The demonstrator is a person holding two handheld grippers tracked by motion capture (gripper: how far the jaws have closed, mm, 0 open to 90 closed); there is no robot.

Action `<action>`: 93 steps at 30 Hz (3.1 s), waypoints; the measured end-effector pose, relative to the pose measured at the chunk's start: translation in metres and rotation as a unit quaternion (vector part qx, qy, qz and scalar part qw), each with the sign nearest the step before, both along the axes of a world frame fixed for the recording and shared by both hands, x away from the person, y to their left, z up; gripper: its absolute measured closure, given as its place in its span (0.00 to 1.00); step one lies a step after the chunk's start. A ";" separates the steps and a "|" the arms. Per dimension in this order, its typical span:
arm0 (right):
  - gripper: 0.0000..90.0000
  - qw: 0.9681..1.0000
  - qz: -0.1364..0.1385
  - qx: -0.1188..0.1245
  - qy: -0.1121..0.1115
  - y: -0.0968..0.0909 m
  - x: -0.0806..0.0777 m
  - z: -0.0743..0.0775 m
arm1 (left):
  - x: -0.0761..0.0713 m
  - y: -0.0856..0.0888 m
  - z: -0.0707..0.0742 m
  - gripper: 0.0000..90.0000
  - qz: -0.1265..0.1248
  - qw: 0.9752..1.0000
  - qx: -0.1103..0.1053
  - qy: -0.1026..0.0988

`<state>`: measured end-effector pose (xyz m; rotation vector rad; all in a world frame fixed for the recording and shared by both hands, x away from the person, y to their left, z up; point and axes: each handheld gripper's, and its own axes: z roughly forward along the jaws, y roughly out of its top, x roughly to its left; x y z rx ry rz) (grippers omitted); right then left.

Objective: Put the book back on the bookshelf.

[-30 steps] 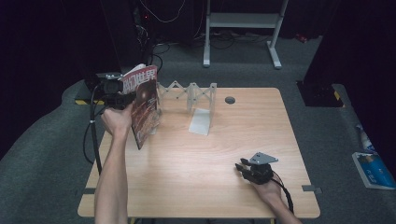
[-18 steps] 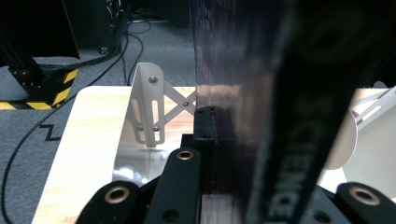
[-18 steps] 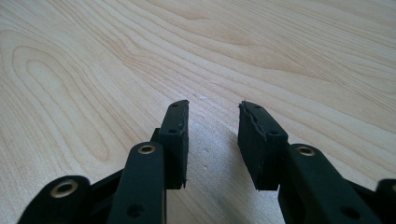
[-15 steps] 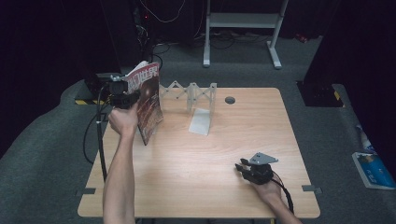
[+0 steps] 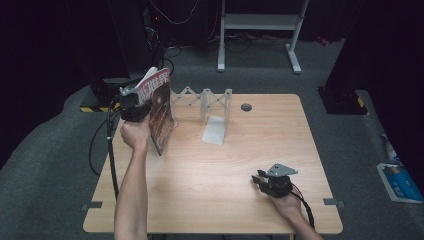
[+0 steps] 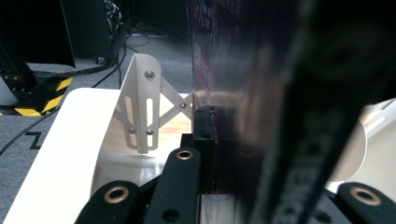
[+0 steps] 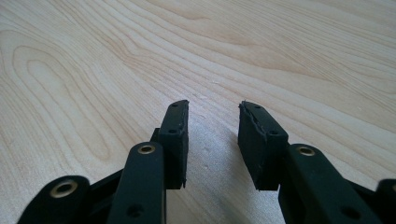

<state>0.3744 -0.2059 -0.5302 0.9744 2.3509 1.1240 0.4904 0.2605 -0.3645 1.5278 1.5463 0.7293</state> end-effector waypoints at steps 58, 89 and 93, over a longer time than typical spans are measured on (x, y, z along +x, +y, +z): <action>0.68 1.000 0.017 -0.001 0.000 0.002 0.001 0.000 | 0.004 -0.002 0.003 0.93 -0.004 1.000 0.021 0.019; 0.68 1.000 0.015 0.000 -0.002 0.002 0.001 0.000 | 0.001 0.010 -0.003 0.82 -0.005 0.995 0.069 0.071; 0.67 1.000 0.014 0.000 -0.002 0.002 0.001 0.000 | 0.000 0.014 -0.003 0.81 0.002 0.994 0.067 0.081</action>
